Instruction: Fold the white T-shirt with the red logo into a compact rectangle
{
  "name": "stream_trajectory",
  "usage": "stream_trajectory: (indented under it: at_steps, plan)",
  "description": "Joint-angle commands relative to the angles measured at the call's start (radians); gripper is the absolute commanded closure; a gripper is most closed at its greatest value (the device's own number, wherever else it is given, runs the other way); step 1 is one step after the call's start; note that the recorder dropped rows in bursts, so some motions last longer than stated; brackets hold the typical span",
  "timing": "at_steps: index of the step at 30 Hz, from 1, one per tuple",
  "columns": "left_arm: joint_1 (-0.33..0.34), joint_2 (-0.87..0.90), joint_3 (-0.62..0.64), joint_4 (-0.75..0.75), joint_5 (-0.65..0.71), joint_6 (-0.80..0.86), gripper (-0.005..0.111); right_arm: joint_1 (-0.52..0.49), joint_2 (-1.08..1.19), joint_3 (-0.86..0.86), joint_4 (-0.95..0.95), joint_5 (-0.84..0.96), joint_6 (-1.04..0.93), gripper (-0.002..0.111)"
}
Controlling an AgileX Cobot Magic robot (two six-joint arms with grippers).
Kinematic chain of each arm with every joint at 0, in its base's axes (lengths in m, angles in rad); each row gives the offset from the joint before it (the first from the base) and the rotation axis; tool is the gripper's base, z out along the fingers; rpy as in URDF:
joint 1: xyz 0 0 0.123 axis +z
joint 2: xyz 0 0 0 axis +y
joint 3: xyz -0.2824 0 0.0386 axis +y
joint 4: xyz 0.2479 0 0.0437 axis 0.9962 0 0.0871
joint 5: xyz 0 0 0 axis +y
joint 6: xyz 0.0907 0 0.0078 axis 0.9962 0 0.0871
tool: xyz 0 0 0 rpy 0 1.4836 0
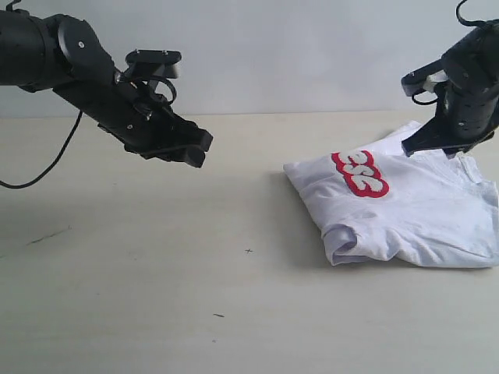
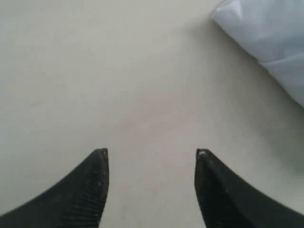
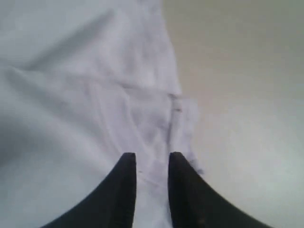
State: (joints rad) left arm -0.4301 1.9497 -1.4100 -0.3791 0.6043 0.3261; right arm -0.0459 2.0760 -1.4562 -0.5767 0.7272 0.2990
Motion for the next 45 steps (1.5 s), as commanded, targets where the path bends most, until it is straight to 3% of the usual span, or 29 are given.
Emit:
stream_trajectory:
  at_steps: [1, 6, 9, 10, 18, 21, 24, 27, 31, 35, 41, 45]
  plan:
    - [0.001, -0.011, 0.001, -0.022, 0.017, 0.021, 0.053, 0.0, 0.051, -0.063, 0.243, 0.019, -0.226, 0.085]
    - [0.001, -0.011, 0.001, -0.023, 0.008, 0.039, 0.053, 0.0, 0.149, -0.146, 0.577, 0.114, -0.451, 0.089]
    - [0.001, -0.011, 0.001, -0.023, 0.005, 0.04, 0.053, 0.017, 0.19, -0.157, 0.763, 0.177, -0.572, 0.102]
    - [0.001, -0.011, 0.001, -0.023, 0.001, 0.04, 0.053, 0.026, 0.204, -0.157, 0.793, 0.198, -0.593, 0.108]
    - [0.001, -0.011, 0.001, -0.021, 0.033, 0.072, 0.053, 0.174, 0.257, -0.157, 0.937, 0.241, -0.59, 0.108]
    - [0.001, -0.011, 0.001, -0.057, 0.096, 0.18, 0.053, 0.227, 0.257, -0.157, 1.049, 0.241, -0.63, 0.108]
    - [0.001, -0.011, 0.001, -0.221, 0.244, 0.454, 0.053, 0.281, 0.251, -0.157, 1.091, 0.192, -0.638, 0.108]
    - [-0.003, -0.011, 0.003, -0.317, 0.395, 0.609, 0.063, 0.295, 0.242, -0.157, 1.091, 0.121, -0.628, 0.108]
    - [-0.035, 0.007, 0.064, -0.291, 0.357, 0.598, 0.09, 0.278, 0.196, -0.157, 1.034, 0.047, -0.558, 0.108]
    - [-0.081, 0.066, 0.138, -0.129, 0.167, 0.492, 0.104, 0.27, 0.143, -0.157, 0.866, 0.043, -0.46, 0.108]
    - [-0.094, 0.129, 0.138, 0.358, 0.183, 0.117, 0.104, 0.27, 0.127, -0.157, 0.45, 0.036, -0.159, 0.108]
    - [-0.092, 0.129, 0.138, 0.643, 0.165, -0.129, 0.104, 0.27, 0.136, -0.157, 0.402, 0.047, -0.141, 0.104]
